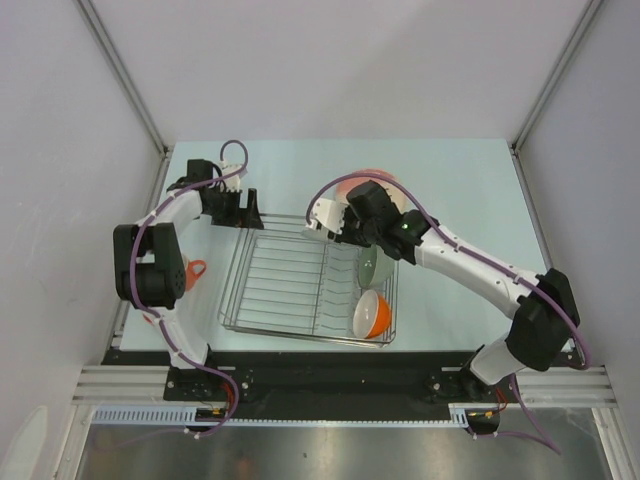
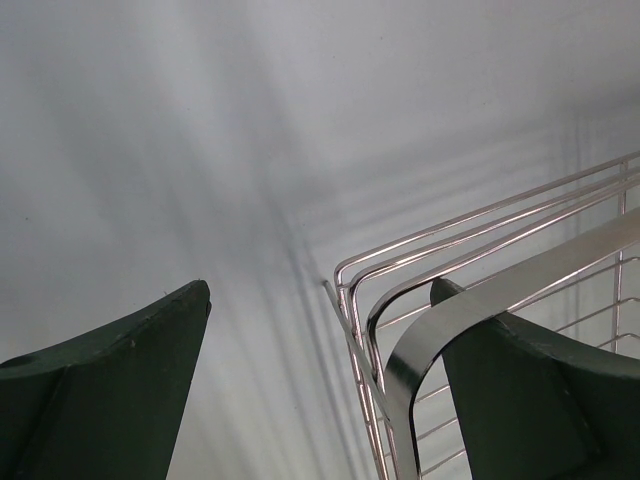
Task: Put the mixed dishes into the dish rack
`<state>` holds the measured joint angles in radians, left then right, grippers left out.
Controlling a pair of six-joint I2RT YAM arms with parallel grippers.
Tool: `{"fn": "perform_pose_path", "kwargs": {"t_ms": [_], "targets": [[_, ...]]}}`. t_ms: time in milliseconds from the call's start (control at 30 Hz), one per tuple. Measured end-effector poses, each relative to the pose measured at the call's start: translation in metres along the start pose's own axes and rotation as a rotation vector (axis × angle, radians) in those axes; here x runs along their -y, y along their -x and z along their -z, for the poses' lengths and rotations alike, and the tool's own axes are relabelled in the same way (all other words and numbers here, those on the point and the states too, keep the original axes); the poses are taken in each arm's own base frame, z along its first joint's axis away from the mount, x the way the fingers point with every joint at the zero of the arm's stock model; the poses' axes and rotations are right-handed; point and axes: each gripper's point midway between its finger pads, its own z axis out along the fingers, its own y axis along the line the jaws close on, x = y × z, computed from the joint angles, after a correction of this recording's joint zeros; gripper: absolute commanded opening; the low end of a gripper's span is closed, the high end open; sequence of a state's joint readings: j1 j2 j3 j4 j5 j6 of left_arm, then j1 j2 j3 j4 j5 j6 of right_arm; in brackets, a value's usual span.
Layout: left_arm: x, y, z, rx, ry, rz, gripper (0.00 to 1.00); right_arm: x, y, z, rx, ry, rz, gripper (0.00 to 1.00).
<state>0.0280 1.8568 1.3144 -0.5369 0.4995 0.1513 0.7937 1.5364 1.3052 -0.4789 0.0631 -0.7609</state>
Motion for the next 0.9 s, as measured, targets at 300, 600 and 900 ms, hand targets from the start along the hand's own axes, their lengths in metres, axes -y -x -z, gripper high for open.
{"fn": "perform_pose_path", "kwargs": {"t_ms": [300,600,900], "targets": [[0.001,0.002,0.002,0.006,0.001,-0.004,0.97,-0.032,-0.02,0.005,-0.035,0.095,-0.099,1.0],[0.001,0.0,0.002,-0.001,0.0,-0.007,0.97,-0.044,-0.041,0.009,-0.085,0.135,-0.145,1.0],[0.003,-0.001,0.004,-0.004,-0.001,-0.007,0.97,-0.011,-0.063,0.074,-0.063,0.033,-0.293,1.0]]}}
